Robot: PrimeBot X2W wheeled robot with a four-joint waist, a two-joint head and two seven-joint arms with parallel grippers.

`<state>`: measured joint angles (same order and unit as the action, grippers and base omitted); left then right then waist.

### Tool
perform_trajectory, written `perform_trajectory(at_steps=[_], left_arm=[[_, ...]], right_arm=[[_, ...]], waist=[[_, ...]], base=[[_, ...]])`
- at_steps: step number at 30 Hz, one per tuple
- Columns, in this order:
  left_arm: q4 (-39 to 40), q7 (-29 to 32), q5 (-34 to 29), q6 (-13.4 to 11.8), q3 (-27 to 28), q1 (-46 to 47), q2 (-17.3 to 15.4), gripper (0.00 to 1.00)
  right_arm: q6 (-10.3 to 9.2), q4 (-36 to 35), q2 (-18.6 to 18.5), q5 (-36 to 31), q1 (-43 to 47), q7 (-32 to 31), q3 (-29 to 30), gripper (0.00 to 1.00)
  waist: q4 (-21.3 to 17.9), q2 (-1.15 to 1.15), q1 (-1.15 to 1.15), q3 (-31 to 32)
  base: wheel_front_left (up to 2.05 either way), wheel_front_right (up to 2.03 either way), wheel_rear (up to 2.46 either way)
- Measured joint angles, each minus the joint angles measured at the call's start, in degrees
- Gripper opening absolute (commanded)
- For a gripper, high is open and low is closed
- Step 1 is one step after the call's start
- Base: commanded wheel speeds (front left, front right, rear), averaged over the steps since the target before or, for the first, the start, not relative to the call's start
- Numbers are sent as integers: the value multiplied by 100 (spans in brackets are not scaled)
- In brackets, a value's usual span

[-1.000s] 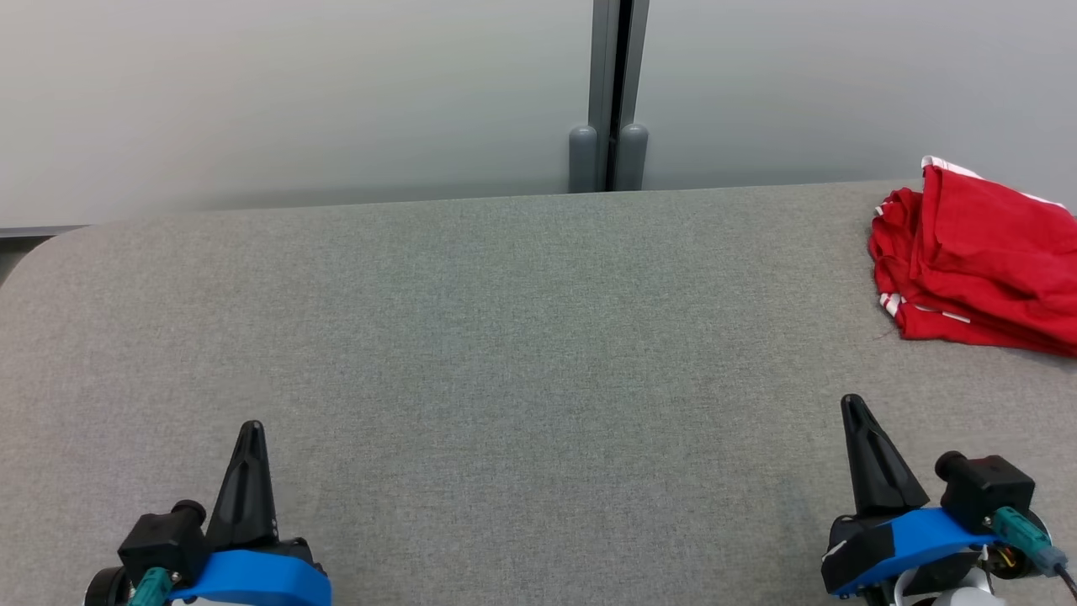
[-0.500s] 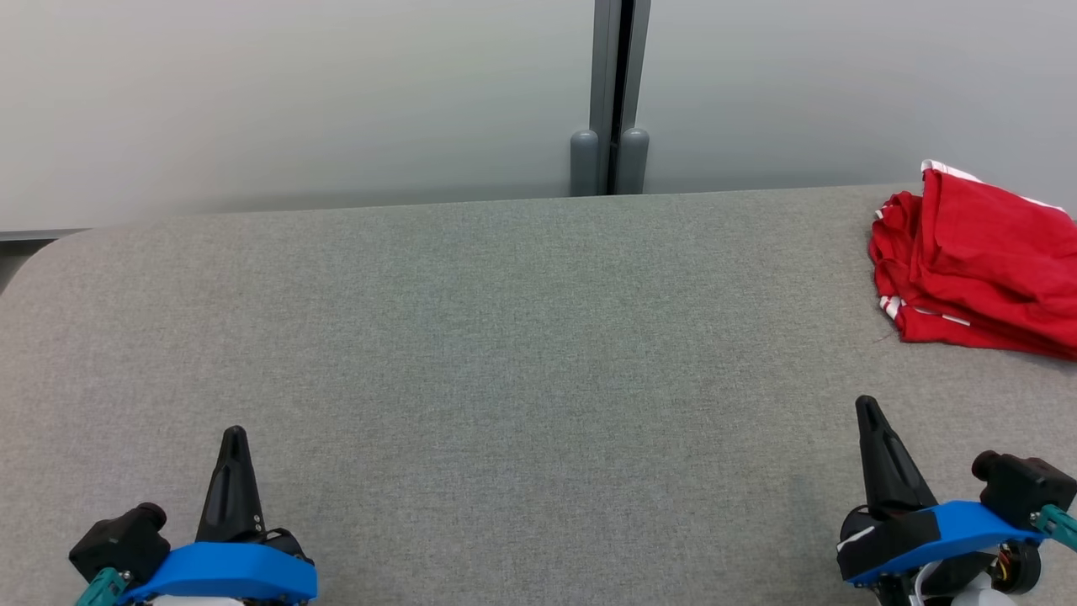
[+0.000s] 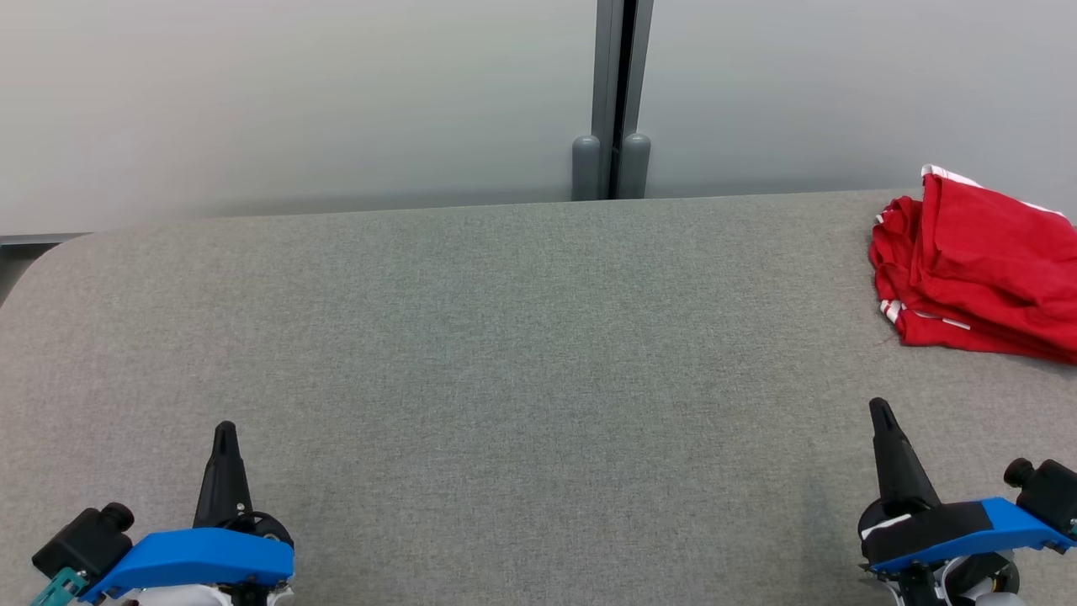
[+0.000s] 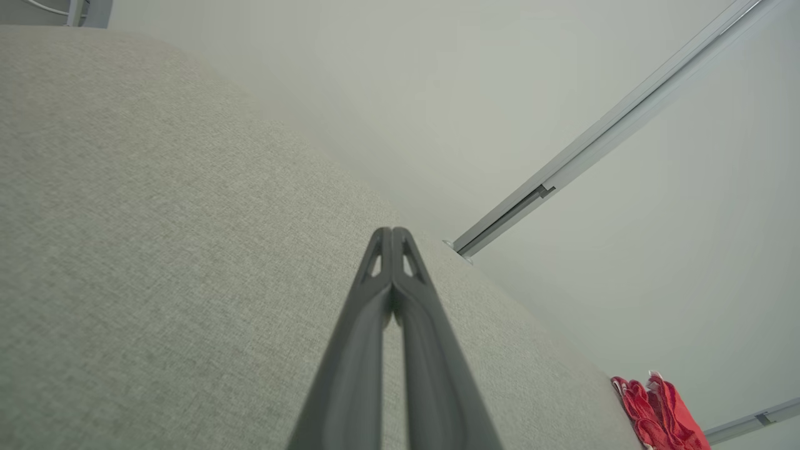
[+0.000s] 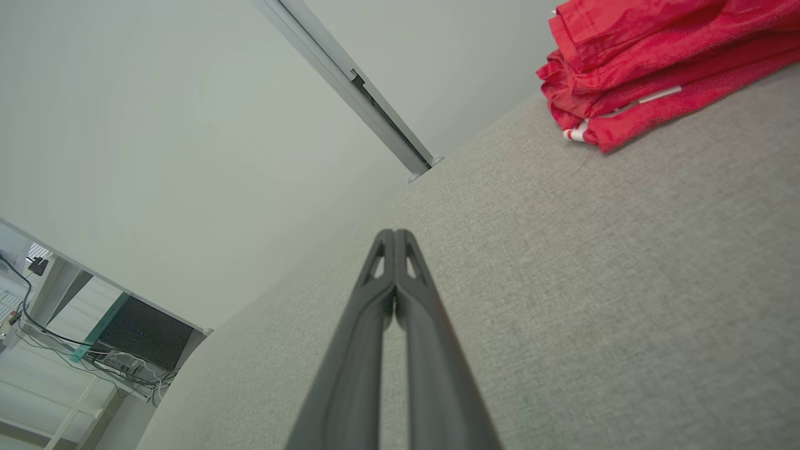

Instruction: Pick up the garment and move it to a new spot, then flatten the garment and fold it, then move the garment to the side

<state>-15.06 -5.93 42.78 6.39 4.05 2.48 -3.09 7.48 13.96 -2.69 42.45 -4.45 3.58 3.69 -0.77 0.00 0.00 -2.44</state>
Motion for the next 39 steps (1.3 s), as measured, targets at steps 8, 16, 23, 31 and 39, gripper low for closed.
perform_trajectory(at_steps=[8, 16, 23, 31, 39], left_arm=[[9, 158, 617, 14, 45, 29, 3, 0], [16, 291, 1191, 16, 65, 72, 7, 0], [27, 416, 1653, 21, 81, 106, 8, 0], [35, 539, 2145, 24, 98, 136, 9, 0], [40, 646, 2608, 31, 118, 170, 10, 0]], right_arm=[[0, 0, -1, 626, -8, -127, 34, 0], [0, 0, -1, 1191, -13, -244, 62, 0], [0, 1, -1, 1668, -18, -349, 91, 0], [0, 1, -1, 2152, -58, -438, 120, 0], [0, 1, -1, 2618, -64, -536, 147, 0]], waist=[[7, 0, 0, 20], [13, 0, 0, 40], [20, 0, 0, 58], [26, 0, 0, 78], [33, 0, 0, 98]], base=[[0, 0, 0], [0, 0, 0], [0, 0, 0], [0, 0, 0], [0, 0, 0]])
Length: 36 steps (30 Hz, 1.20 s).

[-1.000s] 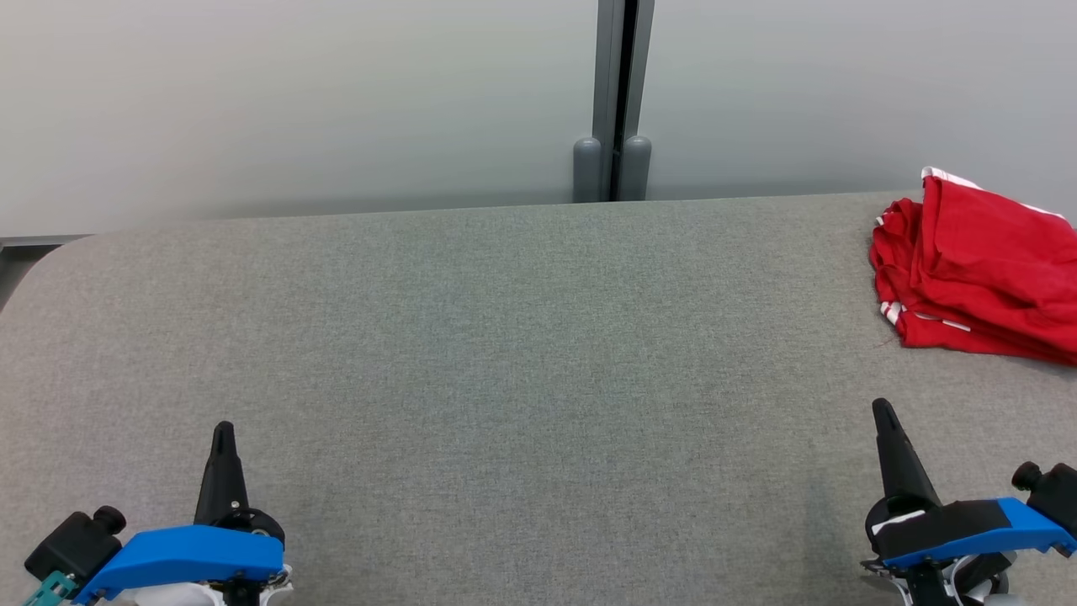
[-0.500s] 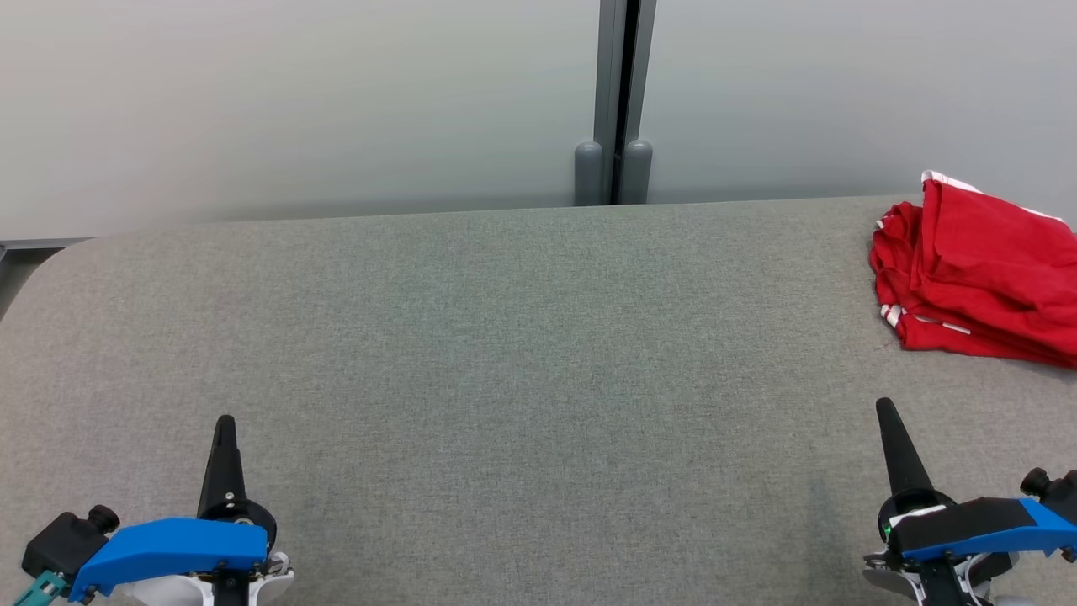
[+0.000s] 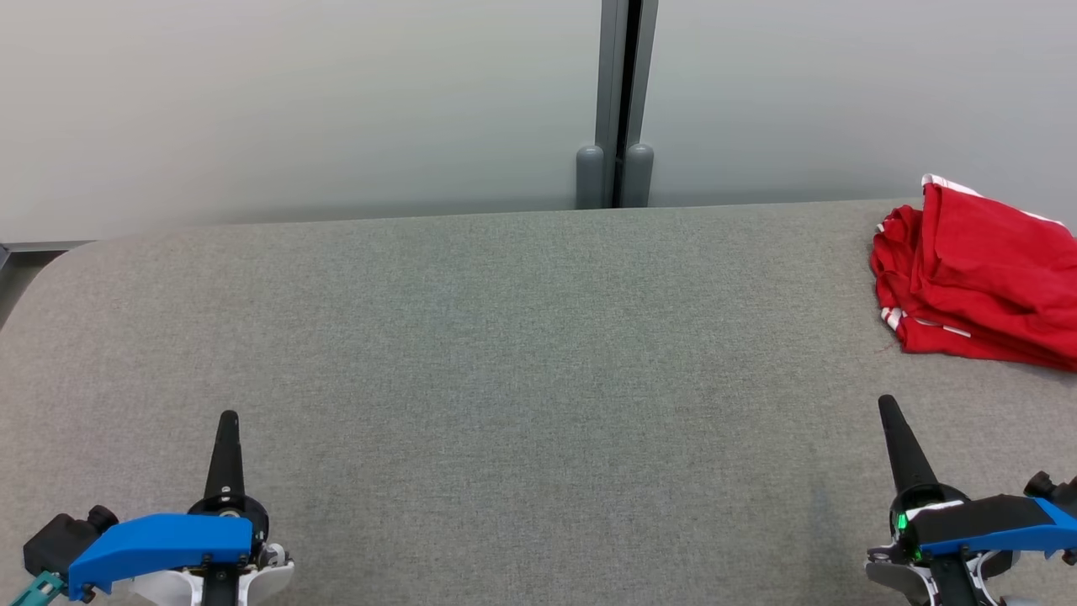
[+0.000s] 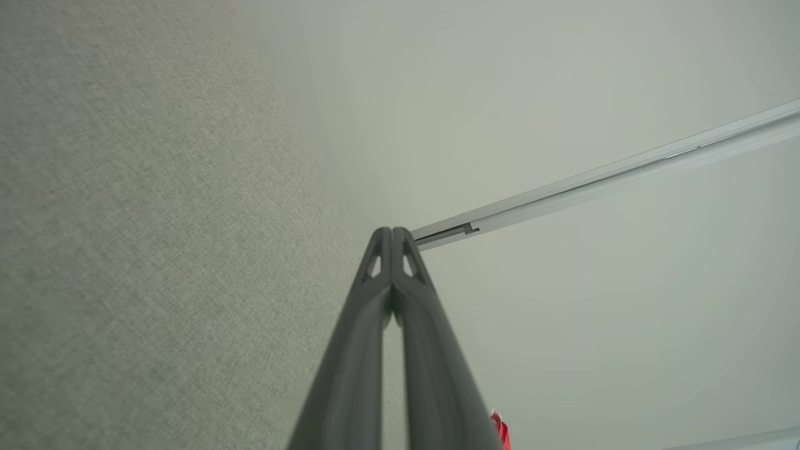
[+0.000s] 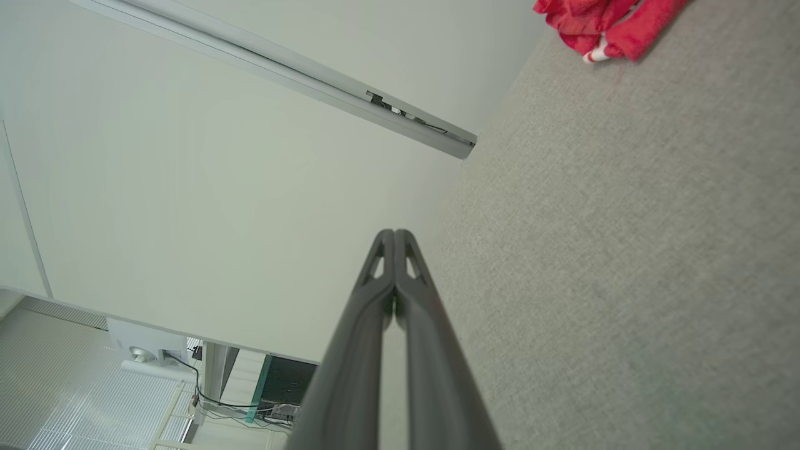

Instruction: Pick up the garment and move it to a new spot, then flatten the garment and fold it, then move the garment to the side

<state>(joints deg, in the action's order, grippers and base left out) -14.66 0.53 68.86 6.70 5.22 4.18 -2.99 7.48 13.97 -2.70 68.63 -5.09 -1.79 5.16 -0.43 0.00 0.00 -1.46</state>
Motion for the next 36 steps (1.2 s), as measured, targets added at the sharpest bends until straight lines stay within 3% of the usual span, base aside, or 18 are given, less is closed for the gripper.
perform_trajectory(at_steps=[36], left_arm=[[33, 463, 1768, 42, 108, 133, 4, 0]], right_arm=[[0, 2, -2, 1779, -59, -365, 98, 0]], waist=[[31, 0, 0, 93]], base=[[0, 0, 0]])
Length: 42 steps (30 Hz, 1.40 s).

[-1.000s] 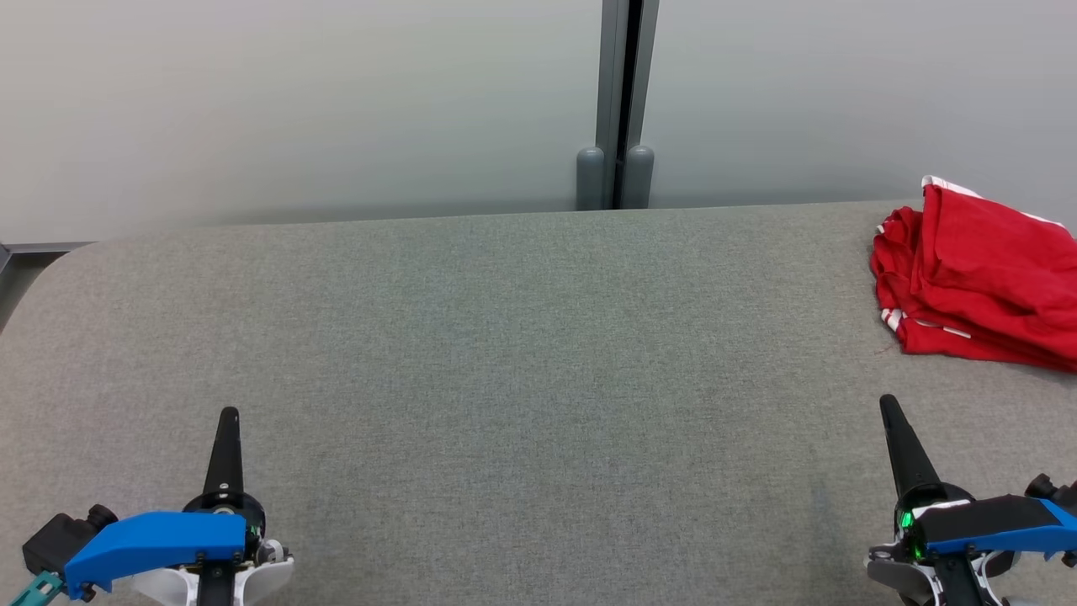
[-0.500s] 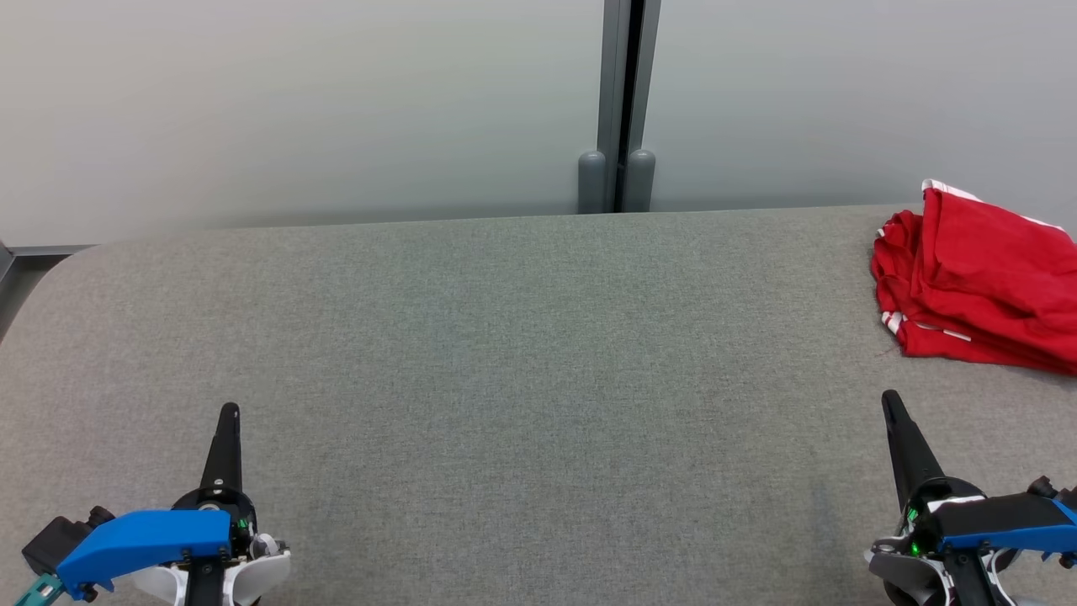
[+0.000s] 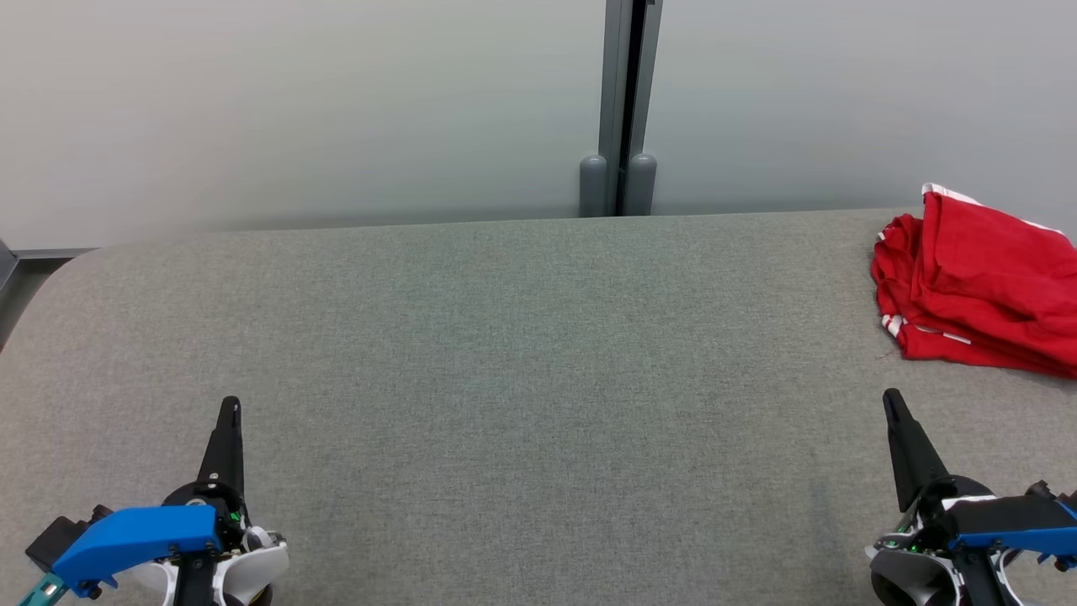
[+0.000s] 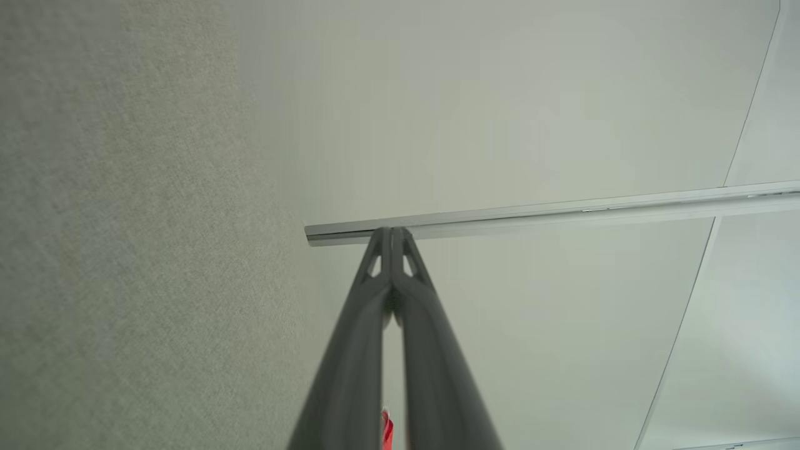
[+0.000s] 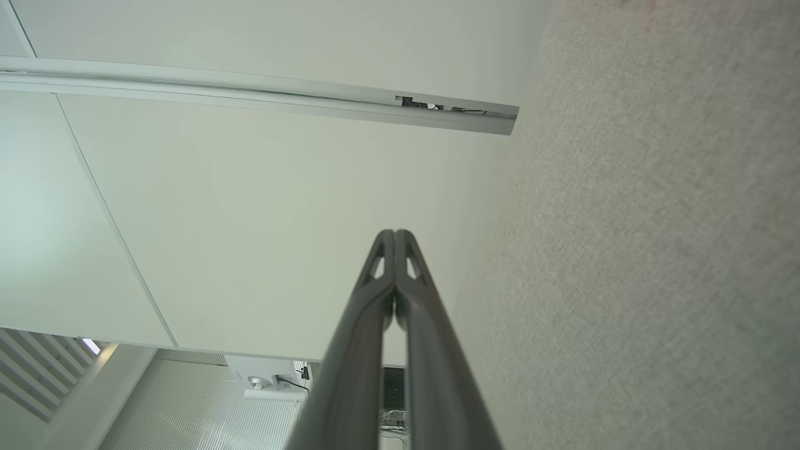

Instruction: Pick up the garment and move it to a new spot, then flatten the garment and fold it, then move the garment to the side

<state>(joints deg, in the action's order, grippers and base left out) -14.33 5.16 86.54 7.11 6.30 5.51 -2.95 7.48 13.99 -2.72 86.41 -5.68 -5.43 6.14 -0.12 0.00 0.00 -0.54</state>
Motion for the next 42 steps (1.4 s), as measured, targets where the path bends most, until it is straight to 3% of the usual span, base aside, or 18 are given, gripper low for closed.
perform_trajectory(at_steps=[15, 42], left_arm=[[13, 135, 580, 9, 23, 43, 2, 0], [14, 136, 580, 10, 23, 44, 2, 0]], right_arm=[[0, 1, -1, 587, -8, -105, 34, 0], [0, 1, -2, 592, -9, -105, 36, 0]], waist=[[12, 0, 0, 36], [12, 0, 0, 36]], base=[[0, 0, 0], [0, 0, 0]])
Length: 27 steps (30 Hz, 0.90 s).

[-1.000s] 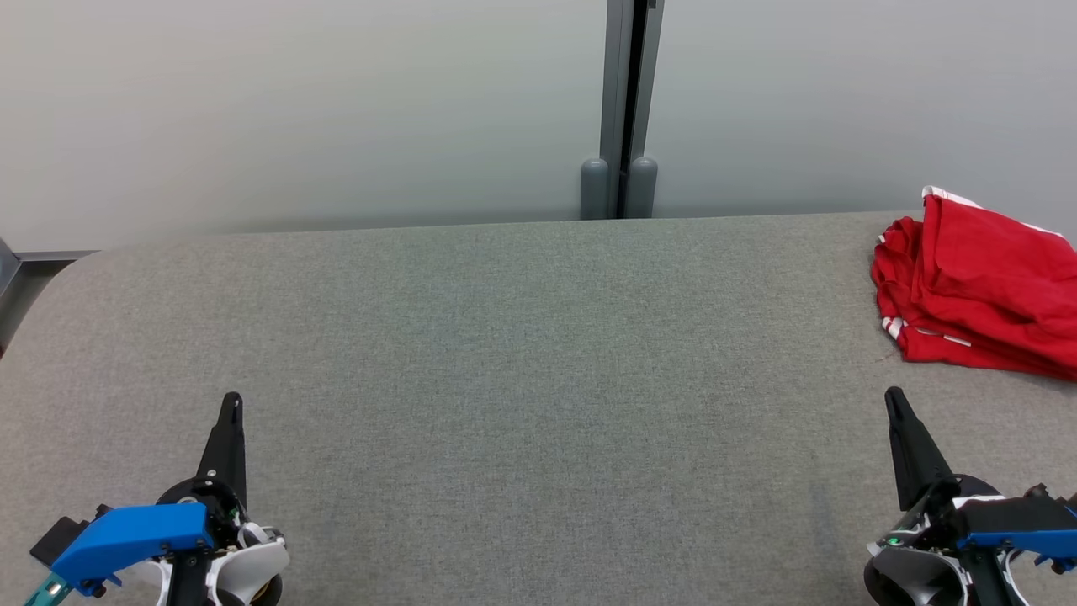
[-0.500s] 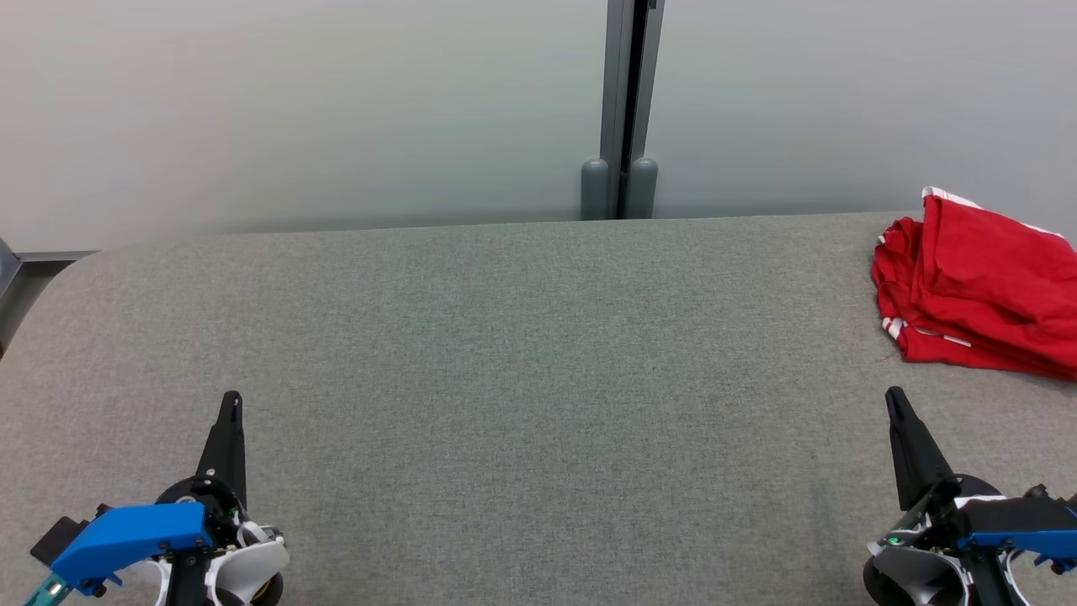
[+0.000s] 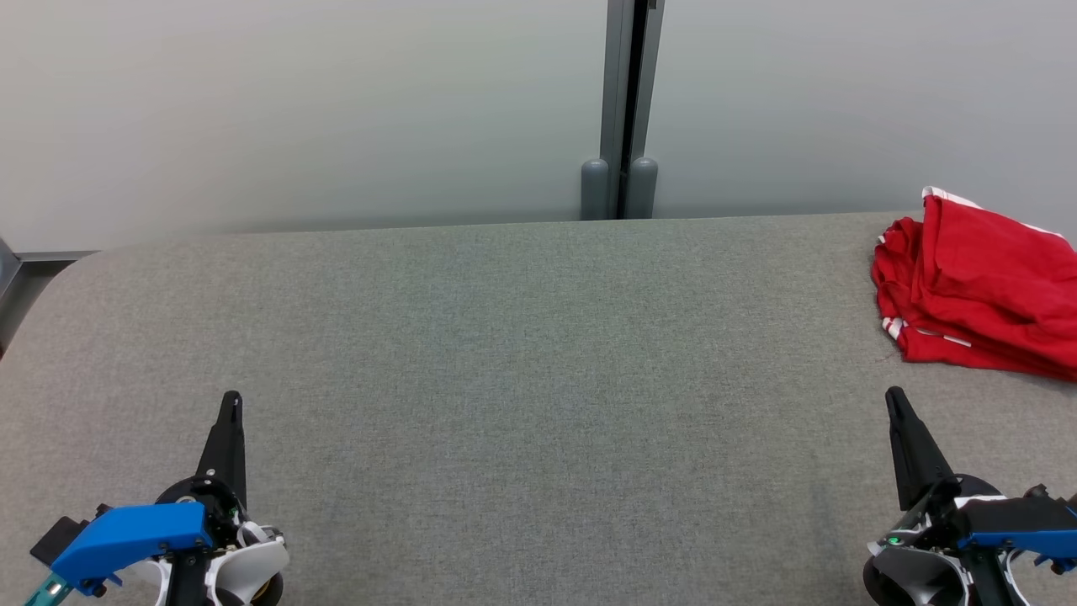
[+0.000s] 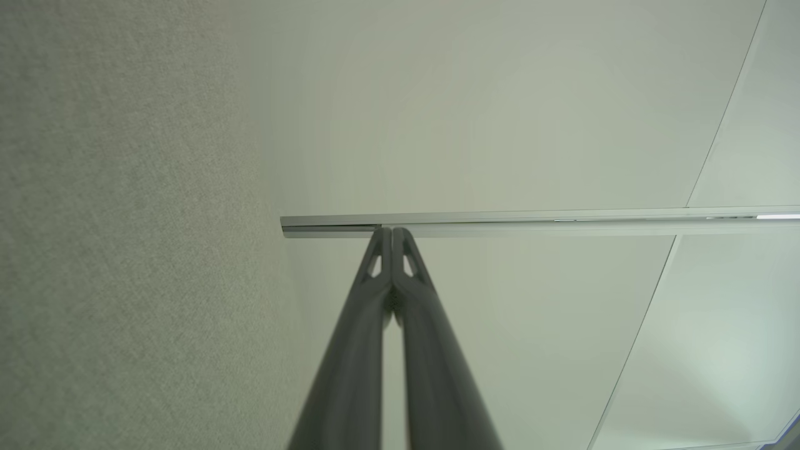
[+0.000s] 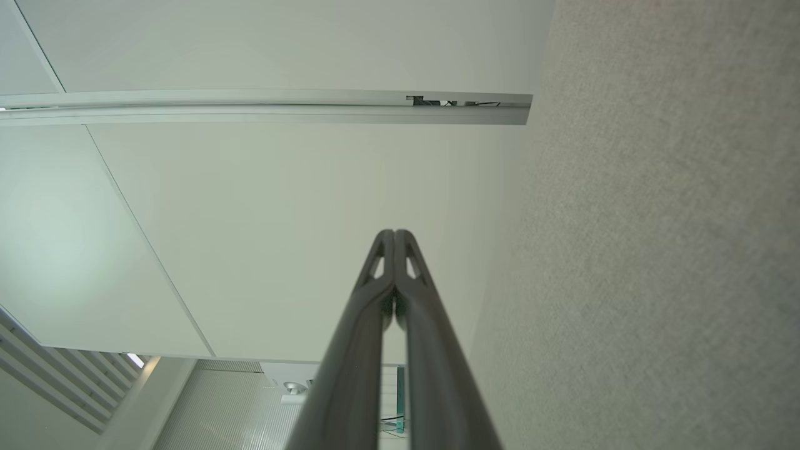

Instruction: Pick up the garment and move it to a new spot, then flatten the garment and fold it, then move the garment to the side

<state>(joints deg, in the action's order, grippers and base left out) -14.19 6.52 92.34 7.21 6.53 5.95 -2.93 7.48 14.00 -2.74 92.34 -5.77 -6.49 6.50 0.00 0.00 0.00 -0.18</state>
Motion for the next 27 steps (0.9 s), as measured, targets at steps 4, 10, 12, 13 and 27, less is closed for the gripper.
perform_trajectory(at_steps=[4, 10, 12, 13, 27], left_arm=[[0, 0, 0, 0, 0, 0, 0, 0], [0, 0, 0, 0, 0, 0, 0, 0], [0, 0, 0, 0, 0, 0, 0, 0], [0, 0, 0, 0, 0, 0, 0, 0], [1, 0, 0, 0, 0, 0, 0, 0]], right_arm=[[0, 0, 0, 0, 0, 0, 0, 0], [0, 0, 0, 0, 0, 0, 0, 0], [0, 0, 0, 0, 0, 0, 0, 0], [0, 0, 0, 0, -1, 0, 0, 0], [0, 0, 0, 0, -1, 0, 0, 0]], waist=[[0, 0, 0, 0], [0, 0, 0, 0], [0, 0, 0, 0], [0, 0, 0, 0], [0, 0, 0, 0]], base=[[0, 0, 0], [0, 0, 0], [0, 0, 0], [0, 0, 0], [0, 0, 0]])
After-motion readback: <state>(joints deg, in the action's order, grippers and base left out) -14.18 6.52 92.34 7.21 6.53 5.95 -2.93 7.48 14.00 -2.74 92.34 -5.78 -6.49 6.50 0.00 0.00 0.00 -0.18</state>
